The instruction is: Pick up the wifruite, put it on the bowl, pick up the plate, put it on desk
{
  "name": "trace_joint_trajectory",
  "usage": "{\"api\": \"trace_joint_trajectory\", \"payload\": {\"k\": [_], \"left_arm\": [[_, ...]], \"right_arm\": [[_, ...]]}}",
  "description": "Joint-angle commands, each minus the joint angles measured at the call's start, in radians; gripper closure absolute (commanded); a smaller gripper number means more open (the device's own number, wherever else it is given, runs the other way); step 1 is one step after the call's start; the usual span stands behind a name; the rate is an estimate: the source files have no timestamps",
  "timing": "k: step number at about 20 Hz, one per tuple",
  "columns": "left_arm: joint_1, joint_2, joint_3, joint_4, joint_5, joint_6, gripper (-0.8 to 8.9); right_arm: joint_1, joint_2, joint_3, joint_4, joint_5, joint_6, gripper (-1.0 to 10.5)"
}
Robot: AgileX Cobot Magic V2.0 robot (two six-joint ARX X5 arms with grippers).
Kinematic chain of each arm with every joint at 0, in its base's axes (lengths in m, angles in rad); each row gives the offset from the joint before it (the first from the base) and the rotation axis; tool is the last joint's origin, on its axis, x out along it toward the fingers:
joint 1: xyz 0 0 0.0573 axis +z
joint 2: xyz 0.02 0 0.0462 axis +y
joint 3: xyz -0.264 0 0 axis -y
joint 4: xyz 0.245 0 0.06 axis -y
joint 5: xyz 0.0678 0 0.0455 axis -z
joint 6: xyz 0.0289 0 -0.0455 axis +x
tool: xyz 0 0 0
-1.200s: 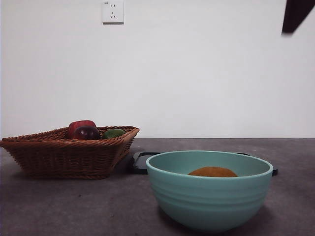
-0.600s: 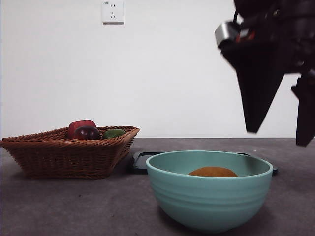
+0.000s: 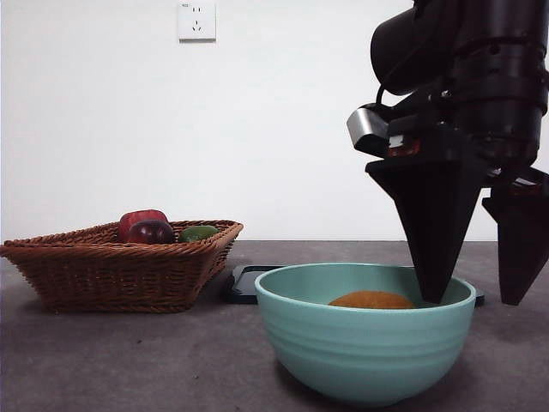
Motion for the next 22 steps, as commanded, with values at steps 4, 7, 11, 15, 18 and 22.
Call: {"api": "trace_joint_trajectory", "payload": {"k": [4, 7, 11, 15, 18, 22], "left_arm": [[-0.011, 0.004, 0.01, 0.011, -0.005, -0.002, 2.2], [-0.011, 0.004, 0.01, 0.011, -0.005, -0.002, 2.2], [-0.011, 0.004, 0.01, 0.011, -0.005, -0.002, 2.2], [-0.011, 0.004, 0.01, 0.011, -0.005, -0.002, 2.2], [-0.011, 0.004, 0.01, 0.011, -0.005, -0.002, 2.2], [-0.011, 0.004, 0.01, 0.011, -0.005, -0.002, 2.2]], "right_arm": [[0.01, 0.018, 0.016, 0.035, -0.001, 0.034, 6.6], [0.01, 0.039, 0.016, 0.046, -0.038, 0.048, 6.8], [0.016, 0.087, 0.016, 0.057, -0.06, 0.057, 8.1], [0.027, 0.093, 0.017, 0.08, -0.06, 0.06, 9.4], [0.026, 0.093, 0.027, 0.074, -0.054, 0.069, 9.4], [0.019, 0.096, 0.11, 0.032, -0.018, 0.07, 9.4]]}}
